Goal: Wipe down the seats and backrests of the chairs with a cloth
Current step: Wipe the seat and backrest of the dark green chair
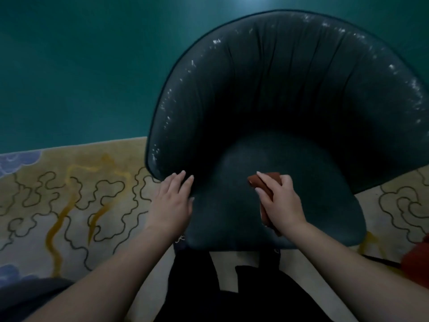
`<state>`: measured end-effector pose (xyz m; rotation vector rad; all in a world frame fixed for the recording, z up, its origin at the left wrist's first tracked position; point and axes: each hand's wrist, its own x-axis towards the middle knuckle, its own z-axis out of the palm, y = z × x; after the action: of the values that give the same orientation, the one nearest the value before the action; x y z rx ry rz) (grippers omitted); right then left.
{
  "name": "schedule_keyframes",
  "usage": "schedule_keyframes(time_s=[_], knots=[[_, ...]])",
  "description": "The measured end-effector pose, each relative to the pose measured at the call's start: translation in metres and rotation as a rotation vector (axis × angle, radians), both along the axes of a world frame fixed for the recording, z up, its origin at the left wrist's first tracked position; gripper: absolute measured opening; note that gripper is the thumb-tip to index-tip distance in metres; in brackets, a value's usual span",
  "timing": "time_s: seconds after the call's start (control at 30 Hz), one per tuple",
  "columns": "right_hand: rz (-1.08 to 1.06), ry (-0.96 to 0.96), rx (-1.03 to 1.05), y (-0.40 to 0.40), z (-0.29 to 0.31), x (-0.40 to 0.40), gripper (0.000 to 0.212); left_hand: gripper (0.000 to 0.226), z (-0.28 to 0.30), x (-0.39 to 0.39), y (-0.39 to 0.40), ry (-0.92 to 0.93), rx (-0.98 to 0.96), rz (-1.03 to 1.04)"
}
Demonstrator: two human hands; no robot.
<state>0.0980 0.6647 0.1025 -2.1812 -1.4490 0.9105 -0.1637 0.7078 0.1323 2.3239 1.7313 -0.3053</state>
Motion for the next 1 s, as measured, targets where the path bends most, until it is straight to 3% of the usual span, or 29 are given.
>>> schedule_keyframes(time_s=[0.23,0.43,0.73,1.0], knots=[[-0.251,0.042,0.100,0.028,0.013,-0.085,0.040,0.058,0.023,-0.064,0.071,-0.038,0.088,-0.243],[-0.349,0.048,0.135,0.036,0.028,-0.124,0.039,0.057,0.036,-0.105,0.108,-0.033,0.064,-0.222],[-0.320,0.164,0.185,0.050,0.030,-0.154,0.039,0.060,0.037,-0.120,0.133,-0.083,0.082,-0.103],[-0.429,0.126,0.171,0.068,0.026,-0.179,0.040,0.066,0.027,-0.118,0.187,-0.095,-0.022,-0.257]])
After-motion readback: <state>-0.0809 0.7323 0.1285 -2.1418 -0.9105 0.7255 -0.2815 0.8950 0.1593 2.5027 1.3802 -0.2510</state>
